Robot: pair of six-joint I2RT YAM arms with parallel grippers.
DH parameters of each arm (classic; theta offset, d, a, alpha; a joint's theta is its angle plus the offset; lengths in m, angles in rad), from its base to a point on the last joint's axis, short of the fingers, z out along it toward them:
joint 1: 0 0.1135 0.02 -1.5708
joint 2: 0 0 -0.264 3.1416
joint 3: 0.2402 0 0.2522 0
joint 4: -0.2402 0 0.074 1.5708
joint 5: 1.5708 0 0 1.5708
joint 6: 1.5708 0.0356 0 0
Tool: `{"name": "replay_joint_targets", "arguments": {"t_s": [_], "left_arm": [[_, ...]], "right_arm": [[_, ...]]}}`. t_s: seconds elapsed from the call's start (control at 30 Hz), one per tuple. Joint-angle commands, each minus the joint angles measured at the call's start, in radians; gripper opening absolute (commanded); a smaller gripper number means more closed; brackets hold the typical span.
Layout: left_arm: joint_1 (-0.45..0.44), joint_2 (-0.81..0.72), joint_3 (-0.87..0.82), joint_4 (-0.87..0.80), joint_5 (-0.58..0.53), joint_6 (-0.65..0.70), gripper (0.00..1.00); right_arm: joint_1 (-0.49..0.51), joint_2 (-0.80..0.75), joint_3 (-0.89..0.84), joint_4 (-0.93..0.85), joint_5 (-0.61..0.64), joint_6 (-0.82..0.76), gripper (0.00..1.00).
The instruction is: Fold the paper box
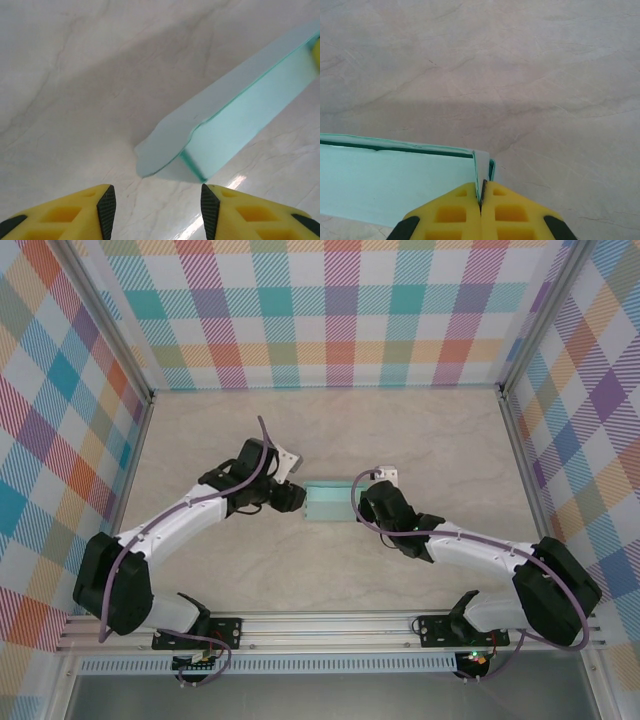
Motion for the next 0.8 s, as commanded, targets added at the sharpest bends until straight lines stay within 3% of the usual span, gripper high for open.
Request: {"name": "replay_joint_targets", "arguments": {"t_s": [0.0, 0.13, 0.23, 0.47, 0.63, 0.77], "left_arm": [[-0.009, 0.002, 0.002, 0.007, -0.057, 0.051, 0.46], [-0.009, 0.040, 0.039, -0.006, -0.101, 0.052, 0.45], [-0.009, 0.050, 0.052, 0.015, -0.107, 0.052, 0.51], [-0.009, 0.091, 0.084, 0.033, 0.033, 0.028, 0.55], [-0.009, 0.104, 0.099, 0.031, 0.042, 0.022, 0.48], [-0.009, 0.124, 0.122, 0.004, 0.049, 0.035, 0.34]], "right_arm": [[0.012, 0.038, -0.011, -0.162, -0.009, 0.045, 0.00], [0.024, 0.043, 0.000, -0.175, -0.002, 0.046, 0.00], [0.041, 0.047, 0.013, -0.193, 0.022, 0.044, 0.00], [0.062, 0.060, 0.042, -0.220, 0.049, 0.050, 0.00], [0.073, 0.061, 0.055, -0.243, 0.073, 0.062, 0.00], [0.082, 0.064, 0.060, -0.252, 0.077, 0.071, 0.00]]}}
